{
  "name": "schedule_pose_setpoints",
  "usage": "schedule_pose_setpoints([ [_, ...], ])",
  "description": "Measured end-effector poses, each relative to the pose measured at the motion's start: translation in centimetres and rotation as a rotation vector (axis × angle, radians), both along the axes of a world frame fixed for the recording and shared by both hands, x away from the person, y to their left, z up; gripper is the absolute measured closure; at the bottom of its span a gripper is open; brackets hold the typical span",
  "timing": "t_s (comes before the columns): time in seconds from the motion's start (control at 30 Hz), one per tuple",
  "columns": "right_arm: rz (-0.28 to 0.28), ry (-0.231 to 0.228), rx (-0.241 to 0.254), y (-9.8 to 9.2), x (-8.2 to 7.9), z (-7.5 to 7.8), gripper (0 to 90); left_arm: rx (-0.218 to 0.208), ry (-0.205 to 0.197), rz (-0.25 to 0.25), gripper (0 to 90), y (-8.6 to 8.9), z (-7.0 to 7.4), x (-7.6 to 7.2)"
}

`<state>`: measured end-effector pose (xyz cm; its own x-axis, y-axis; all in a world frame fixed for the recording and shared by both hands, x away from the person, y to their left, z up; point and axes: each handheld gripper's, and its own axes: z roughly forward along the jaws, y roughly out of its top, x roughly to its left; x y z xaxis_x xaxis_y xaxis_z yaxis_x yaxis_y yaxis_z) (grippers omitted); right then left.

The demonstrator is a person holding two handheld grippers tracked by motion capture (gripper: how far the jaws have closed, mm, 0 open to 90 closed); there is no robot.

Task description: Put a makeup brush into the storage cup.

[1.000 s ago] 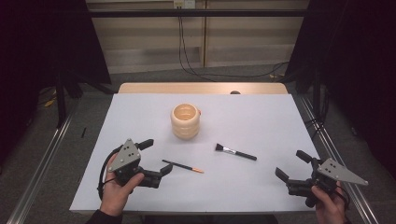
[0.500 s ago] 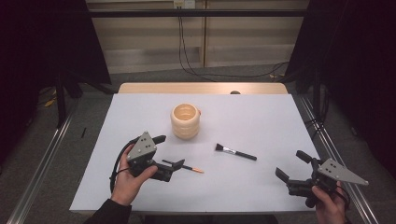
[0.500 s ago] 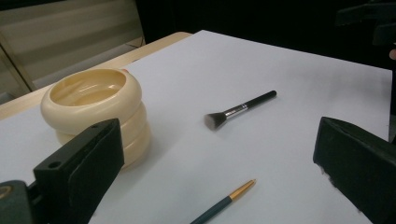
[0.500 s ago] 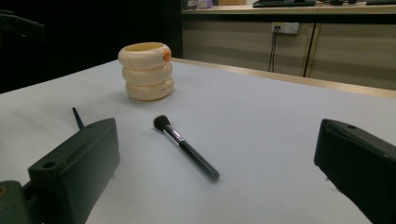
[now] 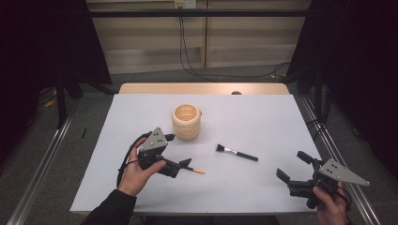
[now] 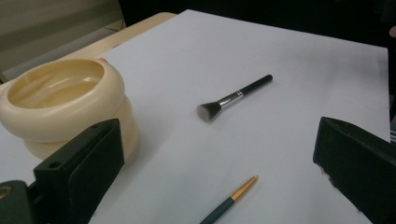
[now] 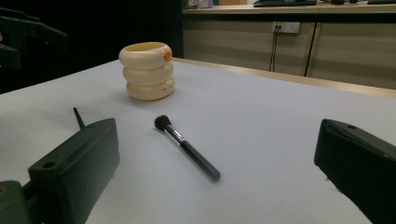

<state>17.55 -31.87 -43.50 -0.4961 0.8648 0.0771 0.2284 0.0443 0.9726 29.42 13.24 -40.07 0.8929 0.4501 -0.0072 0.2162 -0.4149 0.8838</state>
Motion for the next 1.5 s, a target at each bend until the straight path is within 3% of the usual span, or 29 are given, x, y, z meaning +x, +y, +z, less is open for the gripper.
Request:
schedule_pose_setpoints([
  [0.17,0.001,0.001,0.0,0.0,0.0,0.0,0.0,0.086,0.007,-0.023,3.5,-0.4,-0.6,0.8],
  [0.2,-0.004,0.003,-0.001,0.1,0.0,0.0,0.0,0.123,0.015,-0.029,4.8,-0.7,-0.9,1.2],
  [0.27,-0.007,0.008,0.0,0.1,0.0,0.0,0.0,0.127,0.021,-0.03,5.2,-0.9,-1.2,1.4],
  [0.3,-0.001,0.009,0.001,0.1,0.0,0.0,0.0,0.168,0.038,-0.032,5.2,-1.2,-1.5,1.9],
  [0.4,0.0,0.006,-0.003,0.1,0.0,0.0,0.0,0.197,0.046,-0.031,5.7,-1.5,-1.7,2.4],
  [0.47,0.0,0.007,-0.003,0.1,0.0,0.0,0.0,0.229,0.06,-0.004,5.8,-2.0,-1.7,2.8],
  [0.5,0.004,0.011,-0.001,0.1,0.0,-0.1,0.0,0.246,0.067,-0.04,6.0,-2.2,-1.8,3.2],
  [0.53,0.003,0.012,-0.005,0.1,0.0,-0.1,0.0,0.234,0.077,-0.054,6.0,-2.3,-2.0,3.3],
  [0.7,-0.001,0.012,-0.006,0.1,0.0,0.0,0.0,0.294,0.106,-0.113,6.0,-2.8,-2.8,3.4],
  [0.87,0.001,0.015,-0.005,0.1,0.0,-0.1,0.0,0.332,0.101,-0.114,4.8,-3.2,-3.3,3.7],
  [0.9,0.001,0.013,-0.01,0.1,0.0,-0.1,0.0,0.332,0.13,-0.13,3.8,-3.2,-3.5,3.8],
  [0.93,0.001,0.016,-0.006,0.2,0.0,-0.1,0.0,0.353,0.138,-0.16,10.6,-3.2,-3.7,3.9],
  [1.0,0.002,0.016,-0.006,0.1,0.0,-0.1,0.0,0.392,0.161,-0.182,9.7,-3.6,-4.2,3.8],
  [1.07,0.001,0.012,-0.011,0.1,0.0,-0.1,0.0,0.395,0.169,-0.2,12.3,-3.8,-4.4,3.8],
  [1.17,0.002,0.011,-0.012,0.1,0.1,-0.1,0.0,0.423,0.172,-0.238,18.6,-4.2,-4.7,3.6],
  [1.2,0.002,0.015,-0.007,0.1,0.0,-0.1,0.0,0.458,0.154,-0.271,26.5,-4.2,-4.9,3.5],
  [1.3,0.001,0.016,-0.011,0.1,0.0,-0.1,0.0,0.474,0.159,-0.281,39.5,-4.3,-5.1,3.5],
  [1.37,0.001,0.021,-0.01,0.1,0.0,-0.1,0.0,0.483,0.172,-0.294,42.3,-4.4,-5.2,3.5],
  [1.4,0.0,0.019,-0.01,0.1,0.0,-0.1,0.0,0.513,0.178,-0.308,43.4,-4.6,-5.2,3.6],
  [1.5,0.0,0.024,-0.006,0.2,0.0,-0.1,0.0,0.518,0.169,-0.318,47.1,-4.9,-5.0,3.8],
])
